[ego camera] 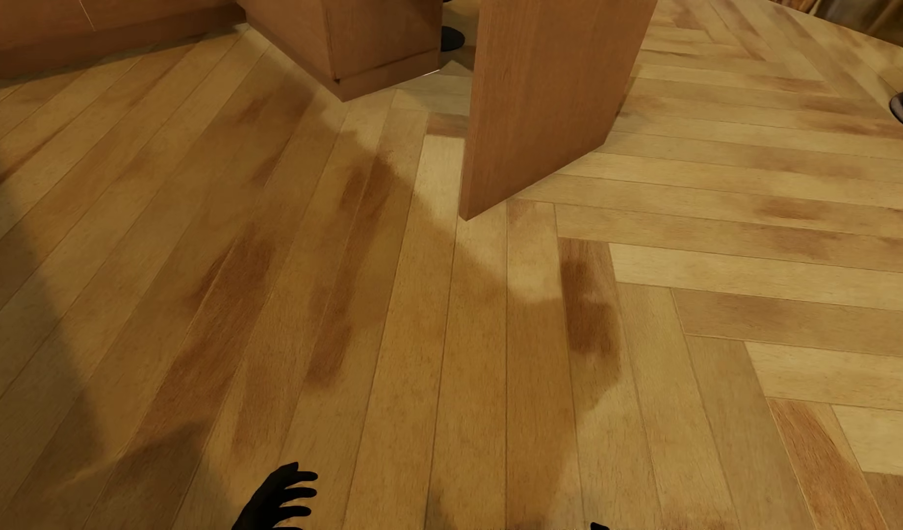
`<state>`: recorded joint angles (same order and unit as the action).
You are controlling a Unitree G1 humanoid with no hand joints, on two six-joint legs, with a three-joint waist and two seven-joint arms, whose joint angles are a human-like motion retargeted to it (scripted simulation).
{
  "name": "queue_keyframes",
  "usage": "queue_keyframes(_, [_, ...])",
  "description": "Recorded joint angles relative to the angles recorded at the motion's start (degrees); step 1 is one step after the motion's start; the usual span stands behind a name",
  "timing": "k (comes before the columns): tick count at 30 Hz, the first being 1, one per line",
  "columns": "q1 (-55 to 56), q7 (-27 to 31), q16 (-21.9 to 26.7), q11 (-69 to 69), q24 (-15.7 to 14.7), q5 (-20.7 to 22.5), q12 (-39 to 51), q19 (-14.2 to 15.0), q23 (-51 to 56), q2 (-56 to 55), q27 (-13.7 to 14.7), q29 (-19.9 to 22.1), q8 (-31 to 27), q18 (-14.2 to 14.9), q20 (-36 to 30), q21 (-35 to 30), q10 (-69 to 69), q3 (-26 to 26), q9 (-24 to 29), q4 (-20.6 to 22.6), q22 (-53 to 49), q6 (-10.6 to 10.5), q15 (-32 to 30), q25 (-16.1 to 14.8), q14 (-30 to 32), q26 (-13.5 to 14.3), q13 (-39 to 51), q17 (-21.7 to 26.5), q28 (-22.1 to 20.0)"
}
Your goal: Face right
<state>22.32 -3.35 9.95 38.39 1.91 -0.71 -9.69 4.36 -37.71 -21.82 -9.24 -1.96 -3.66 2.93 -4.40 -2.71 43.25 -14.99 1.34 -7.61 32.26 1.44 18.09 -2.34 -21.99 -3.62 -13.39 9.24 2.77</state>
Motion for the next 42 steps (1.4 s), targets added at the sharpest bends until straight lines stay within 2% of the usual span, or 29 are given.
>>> queue_keyframes(3, [-0.3, 1.4, 0.6, 2.4, -1.1, 0.0, -0.1, -0.1, 0.5, -1.0, 0.6, 0.1, -0.7, 1.0, 0.1, -1.5, 2.1, 0.5, 0.8, 0.6, -0.1, 0.7, 0.9, 0.8, -1.0, 2.1, -0.8, -1.0, -0.1])
queue_keyframes(5, [1.9, 1.5, -0.2, 2.7, -2.3, 0.8, 0.0, 0.0, 0.8, -1.8, 2.3, -0.2, -2.4, 1.8, -0.7, -0.6, 7.2, 0.2, 1.5, 0.1, -1.0, 0.4, 0.3, 1.2, 1.4, 0.9, -2.0, -1.7, -0.1])
queue_keyframes(7, [-1.3, 4.1, -0.6, 1.8, -2.4, 1.6, 1.1, 0.1, -0.7, -2.5, 4.8, 1.3, -3.5, 3.2, -0.5, 0.3, 1.2, -0.5, 0.7, 0.9, 0.5, -1.0, -0.7, 0.0, -1.8, 0.0, -2.7, -1.5, 0.4])
queue_keyframes(8, [-2.3, 3.1, -0.1, 0.5, -2.5, 1.1, 0.1, 0.5, 0.1, -2.5, 4.7, 1.7, -2.9, 1.9, 0.9, -0.8, -1.1, -2.9, 0.4, 0.6, 1.0, -1.1, -1.8, -0.3, -1.5, 0.4, -1.2, -2.0, 0.6])
queue_keyframes(9, [-3.4, 2.2, 0.7, 1.0, -2.5, -0.4, 0.4, -2.0, 0.7, -2.5, 4.4, 1.8, -0.7, 2.2, 0.1, -0.8, -2.0, -2.4, 0.6, 0.2, 1.3, -0.8, -1.0, -0.4, -1.2, 0.7, -1.4, -2.2, 0.8])
queue_keyframes(10, [-3.6, 1.4, 0.5, 1.6, -2.3, -1.5, 1.3, 0.9, 0.2, -3.0, 4.0, 1.7, 0.6, 2.4, -0.7, -1.1, -1.5, -0.2, 0.4, -0.4, 0.6, -0.6, -0.5, -0.3, -1.6, 0.8, -1.6, -1.4, 0.9])
queue_keyframes(13, [-0.3, 2.1, 0.0, 1.5, -1.1, -0.3, -0.8, -0.3, 0.5, -4.6, 2.4, 0.9, -1.4, 3.1, -0.9, 0.4, 4.7, 2.7, 0.5, -0.6, -2.9, -0.8, -3.1, 0.0, 0.8, 1.1, -1.0, -1.0, 0.7])
queue_keyframes(14, [1.3, 3.5, -0.1, 0.3, -0.7, 0.8, 0.0, -0.2, 1.3, -4.3, 3.5, 1.5, -2.6, 2.7, -0.6, -0.2, 8.5, 2.7, 1.1, -0.5, -2.3, -1.5, -4.3, -0.6, 3.3, -0.4, -2.7, -1.1, 0.8])
queue_keyframes(16, [-4.3, 5.8, 1.3, -2.4, 0.3, 2.5, 0.0, -0.7, 1.2, -5.1, 7.1, 2.9, -3.9, 1.6, 0.0, 0.9, -3.1, -1.5, -0.5, -0.3, 0.5, -3.6, -5.0, -3.8, -2.2, -1.7, -5.2, -1.0, 1.2])
queue_keyframes(17, [-6.5, 4.5, 1.9, -1.6, 0.4, 1.4, 0.7, -3.0, 0.9, -5.1, 7.8, 2.6, -3.5, 5.4, 1.4, 0.6, -6.0, -3.8, 0.0, 0.0, 2.1, -2.5, -3.2, -4.5, -1.6, -1.1, -5.1, -0.8, 1.3])
queue_keyframes(18, [-6.0, 3.8, 1.4, 0.6, -0.2, -0.1, 2.1, -4.9, 0.8, -6.3, 7.5, 2.1, -1.4, 6.2, 0.6, 0.4, -4.0, -2.9, 0.6, -0.4, 1.4, -1.8, -0.8, -4.2, -1.7, -0.5, -4.5, -1.1, 1.0])
queue_keyframes(19, [-4.6, 3.3, 0.8, 1.9, -0.8, -0.7, 3.1, 0.6, 0.0, -7.1, 6.8, 1.3, -0.8, 5.2, -0.5, 0.4, -0.5, -1.1, 1.0, -0.8, 1.2, -1.0, -0.3, -3.3, -1.8, 0.9, -3.9, -1.6, 0.5])
queue_keyframes(20, [-2.2, 3.1, -0.5, 1.6, -1.5, -0.2, 2.8, -2.1, -2.0, -7.8, 5.7, 0.0, -1.8, 2.8, -1.1, 0.2, 4.4, 0.5, 1.1, -0.6, -0.7, -0.4, -5.7, -2.3, -1.5, 1.8, -2.2, -0.6, 0.0])
queue_keyframes(22, [-2.2, 5.7, -0.6, -1.3, -1.0, 2.1, -0.1, 0.3, 0.5, -8.7, 4.7, -0.9, -3.4, -0.9, -2.3, 0.5, 2.5, 0.6, -0.1, -0.5, 0.6, -2.6, -7.4, -2.6, -4.3, 2.6, -3.6, -0.4, 0.2])
queue_keyframes(23, [-5.6, 4.7, 1.1, -1.0, -0.5, 1.4, -2.3, -4.4, 0.8, -8.9, 4.3, 0.9, -2.4, 4.0, 0.0, 1.2, -3.1, -2.6, -0.1, -0.5, 2.6, -1.7, -5.0, -2.7, -4.0, 2.2, -2.3, -2.3, 1.1])
queue_keyframes(24, [-6.1, 3.1, 1.8, -0.2, -0.3, 0.4, -1.9, -5.1, 2.8, -9.6, 3.7, 2.1, -0.5, 6.5, 0.0, 0.5, -3.1, -3.1, 0.2, -1.3, 1.8, -1.2, -2.1, -2.3, -4.2, -0.2, -2.5, -2.7, 1.3])
queue_keyframes(26, [-6.9, 0.6, 1.0, 7.4, 0.0, -2.3, 2.7, -10.7, 1.7, -12.0, 3.9, 2.6, 2.5, 2.9, -0.8, -0.3, -1.2, -0.1, 0.1, -1.3, 2.0, 1.5, 6.3, -1.5, -5.8, -2.7, -4.3, -2.4, 0.9])
queue_keyframes(27, [-2.5, 1.1, 1.0, 7.6, -0.2, -2.8, 3.6, -1.1, -1.0, -12.5, 3.7, 1.6, 1.9, 3.2, -0.6, -1.6, 8.4, 2.1, 0.8, -1.6, -0.2, 2.2, 1.2, -0.9, -4.0, -2.3, -2.5, -0.2, 0.2])
queue_keyframes(28, [2.2, 3.7, 0.7, 5.3, -0.3, -1.7, 4.2, -0.6, -2.7, -12.6, 4.0, 0.4, 0.4, 3.3, -0.8, -1.5, 16.9, 4.1, 0.8, -0.6, -0.9, 1.9, -7.2, -1.1, 0.0, -1.6, -2.2, 1.7, -0.6])
queue_keyframes(29, [5.1, 6.6, -0.3, 2.4, 0.4, 0.2, 3.3, -0.9, -1.9, -13.1, 4.3, -0.4, -0.8, 2.6, -0.3, -1.0, 18.2, 5.6, 0.0, 0.9, 0.1, -0.2, -9.8, -2.4, 0.9, -0.3, -3.1, 1.7, -1.0])
queue_keyframes(30, [2.2, 7.9, 0.6, 1.8, 1.3, 1.6, 1.1, -0.5, 0.8, -12.9, 5.5, 1.0, -0.7, 2.7, 0.6, 1.4, 6.7, 3.6, -0.1, 0.8, 2.0, -2.0, -6.6, -3.8, -4.2, 1.0, -5.1, -1.1, -0.9])
queue_keyframes(31, [-1.0, 5.8, 2.2, 6.4, 1.6, 1.0, 0.0, -4.4, 0.5, -12.4, 7.0, 3.6, 0.5, 6.1, 1.6, 0.2, 3.3, 0.8, 0.8, 0.2, 5.1, -0.9, 0.2, -4.5, -4.8, 1.2, -3.5, -1.9, -0.6])
queue_keyframes(32, [-1.3, 4.3, 2.5, 14.9, 1.2, -0.4, 0.7, -8.1, 0.9, -12.7, 8.1, 4.8, 2.9, 7.3, 1.4, -0.3, 4.2, 0.3, 0.7, -0.1, 3.9, -0.1, 5.4, -4.1, -5.6, -0.8, -3.2, -1.5, -0.7])
queue_keyframes(33, [-0.9, 3.2, 2.1, 19.3, 0.6, -1.6, 1.6, -8.5, 0.4, -10.8, 8.4, 4.5, 3.6, 4.3, 0.7, 0.0, 5.4, 1.4, -0.4, 0.0, 2.7, 0.9, 9.3, -2.8, -6.5, -1.6, -3.2, -0.4, -1.0])
queue_keyframes(34, [0.5, 2.2, 0.9, 16.3, -0.1, -3.1, 3.1, -2.5, -0.3, -6.7, 8.3, 3.6, 2.7, 3.0, -0.1, -0.8, 8.9, 3.4, -1.3, 0.5, 2.8, 2.1, 10.4, -1.5, -7.0, -1.3, -2.8, 1.4, -1.6])
queue_keyframes(36, [4.3, 3.9, -1.9, 14.2, -1.3, -0.7, 1.1, -2.3, 0.4, -6.3, 7.2, 1.7, 0.3, 5.0, -1.0, -0.7, 16.7, 5.8, -0.3, 0.2, 0.8, 0.7, 7.9, -0.5, -0.1, 0.4, -0.9, 1.1, -3.5])
queue_keyframes(38, [1.3, 6.5, 0.1, 8.9, -1.3, 1.2, -1.2, -2.2, 1.4, -5.0, 7.2, 0.1, -0.7, 6.1, 1.4, -0.3, 4.4, 4.7, -0.4, 0.7, 0.7, -2.6, 4.8, -0.9, -2.6, 0.3, -2.2, -0.9, -4.2])
queue_keyframes(39, [-0.7, 5.6, 1.1, 7.6, -1.3, 1.3, -1.8, -2.2, 1.6, -4.5, 6.7, -0.5, -1.3, 4.3, 2.8, -0.5, 0.7, 2.5, 0.1, 0.5, 2.6, -3.1, 4.1, -1.9, -2.8, 1.1, -1.2, -1.4, -4.6])
queue_keyframes(42, [-1.5, 3.7, -0.3, 7.6, -2.6, 1.7, -1.9, -2.2, 0.4, -4.7, 5.8, -1.2, -2.2, 4.6, 1.0, 1.1, 1.0, 2.6, 2.1, -0.4, 0.0, -2.9, 3.5, -2.4, -2.4, 1.2, 0.0, -0.3, -5.8])
